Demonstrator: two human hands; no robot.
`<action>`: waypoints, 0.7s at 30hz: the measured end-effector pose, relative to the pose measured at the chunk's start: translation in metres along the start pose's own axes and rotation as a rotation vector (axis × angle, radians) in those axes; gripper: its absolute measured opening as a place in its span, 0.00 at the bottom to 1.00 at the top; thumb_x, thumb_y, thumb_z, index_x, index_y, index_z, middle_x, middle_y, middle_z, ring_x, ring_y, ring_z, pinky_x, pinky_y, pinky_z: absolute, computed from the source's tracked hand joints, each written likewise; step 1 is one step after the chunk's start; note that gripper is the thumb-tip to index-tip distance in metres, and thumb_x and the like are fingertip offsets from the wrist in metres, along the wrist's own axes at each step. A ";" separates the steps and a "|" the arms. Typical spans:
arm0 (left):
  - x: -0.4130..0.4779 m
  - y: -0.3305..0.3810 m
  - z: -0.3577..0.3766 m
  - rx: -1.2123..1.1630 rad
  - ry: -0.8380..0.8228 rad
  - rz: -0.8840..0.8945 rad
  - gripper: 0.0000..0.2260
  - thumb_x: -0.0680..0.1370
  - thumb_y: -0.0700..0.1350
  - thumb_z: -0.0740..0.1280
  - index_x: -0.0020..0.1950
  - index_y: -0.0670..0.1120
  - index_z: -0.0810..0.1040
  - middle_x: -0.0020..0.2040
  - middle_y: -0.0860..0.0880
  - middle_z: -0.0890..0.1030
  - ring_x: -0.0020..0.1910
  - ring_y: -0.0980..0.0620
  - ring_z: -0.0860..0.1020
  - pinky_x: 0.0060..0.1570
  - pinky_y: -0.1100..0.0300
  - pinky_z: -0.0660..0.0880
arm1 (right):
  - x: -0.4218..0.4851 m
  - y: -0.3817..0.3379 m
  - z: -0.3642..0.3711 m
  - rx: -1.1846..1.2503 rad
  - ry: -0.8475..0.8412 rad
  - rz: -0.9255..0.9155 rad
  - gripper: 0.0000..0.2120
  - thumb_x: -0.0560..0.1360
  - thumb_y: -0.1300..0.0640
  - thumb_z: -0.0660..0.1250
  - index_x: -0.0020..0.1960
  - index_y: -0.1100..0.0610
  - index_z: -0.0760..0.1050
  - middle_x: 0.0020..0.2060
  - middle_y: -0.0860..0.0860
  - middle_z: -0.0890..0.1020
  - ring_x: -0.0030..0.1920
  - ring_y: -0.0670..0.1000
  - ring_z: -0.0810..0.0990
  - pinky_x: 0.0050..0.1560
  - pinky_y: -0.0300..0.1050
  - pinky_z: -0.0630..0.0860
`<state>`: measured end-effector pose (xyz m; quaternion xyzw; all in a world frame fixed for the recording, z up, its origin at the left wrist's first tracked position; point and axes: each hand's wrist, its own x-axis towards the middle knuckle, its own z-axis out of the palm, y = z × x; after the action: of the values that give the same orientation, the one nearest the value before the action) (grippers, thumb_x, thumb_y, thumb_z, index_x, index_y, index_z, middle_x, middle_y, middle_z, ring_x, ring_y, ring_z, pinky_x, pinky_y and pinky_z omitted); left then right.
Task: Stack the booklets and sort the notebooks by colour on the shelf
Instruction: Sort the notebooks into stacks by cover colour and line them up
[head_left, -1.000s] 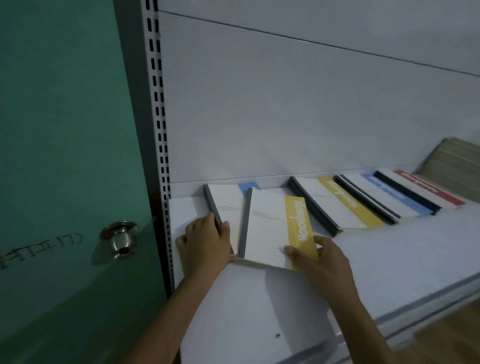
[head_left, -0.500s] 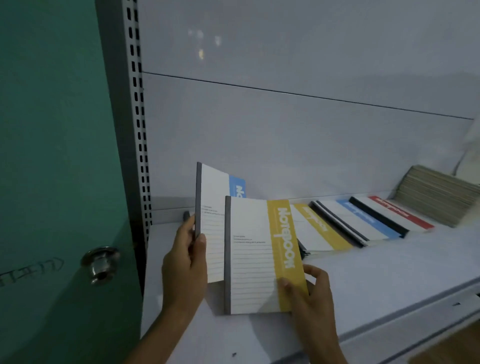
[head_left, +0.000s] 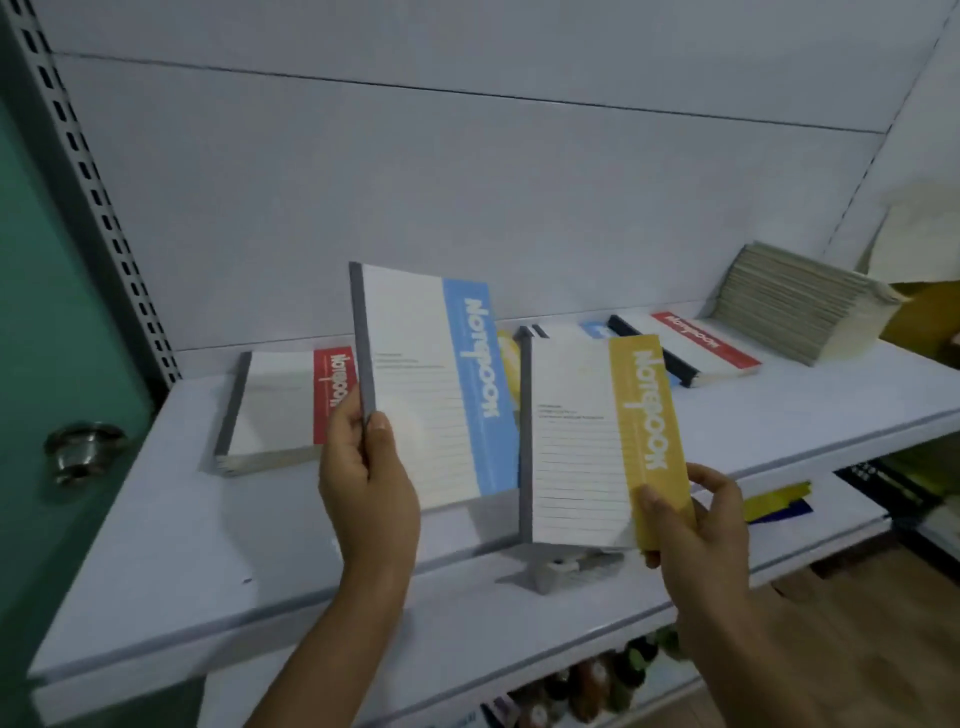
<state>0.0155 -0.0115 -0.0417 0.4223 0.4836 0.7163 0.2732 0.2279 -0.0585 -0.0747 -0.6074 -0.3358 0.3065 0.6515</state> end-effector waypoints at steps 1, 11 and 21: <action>-0.002 -0.001 0.000 0.014 0.036 -0.001 0.14 0.81 0.39 0.58 0.55 0.59 0.74 0.52 0.58 0.80 0.51 0.59 0.78 0.51 0.59 0.74 | 0.008 -0.001 -0.006 -0.004 0.021 0.005 0.14 0.77 0.59 0.67 0.58 0.50 0.65 0.45 0.50 0.79 0.39 0.48 0.78 0.29 0.41 0.72; 0.049 -0.013 0.023 -0.042 0.167 -0.067 0.12 0.81 0.39 0.59 0.62 0.47 0.76 0.53 0.51 0.81 0.50 0.56 0.79 0.46 0.64 0.74 | 0.067 -0.016 0.042 -0.056 -0.174 -0.005 0.13 0.76 0.59 0.67 0.56 0.49 0.66 0.44 0.47 0.79 0.42 0.48 0.79 0.31 0.40 0.72; 0.123 -0.033 0.052 -0.100 0.079 -0.073 0.10 0.80 0.38 0.59 0.53 0.50 0.76 0.40 0.62 0.82 0.40 0.67 0.80 0.35 0.74 0.73 | 0.143 0.011 0.150 -0.638 -0.214 -0.264 0.18 0.75 0.57 0.66 0.63 0.58 0.69 0.56 0.55 0.77 0.56 0.56 0.75 0.56 0.47 0.72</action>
<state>-0.0004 0.1235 -0.0215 0.3614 0.4729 0.7452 0.3006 0.1908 0.1459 -0.0709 -0.6958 -0.5565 0.1614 0.4244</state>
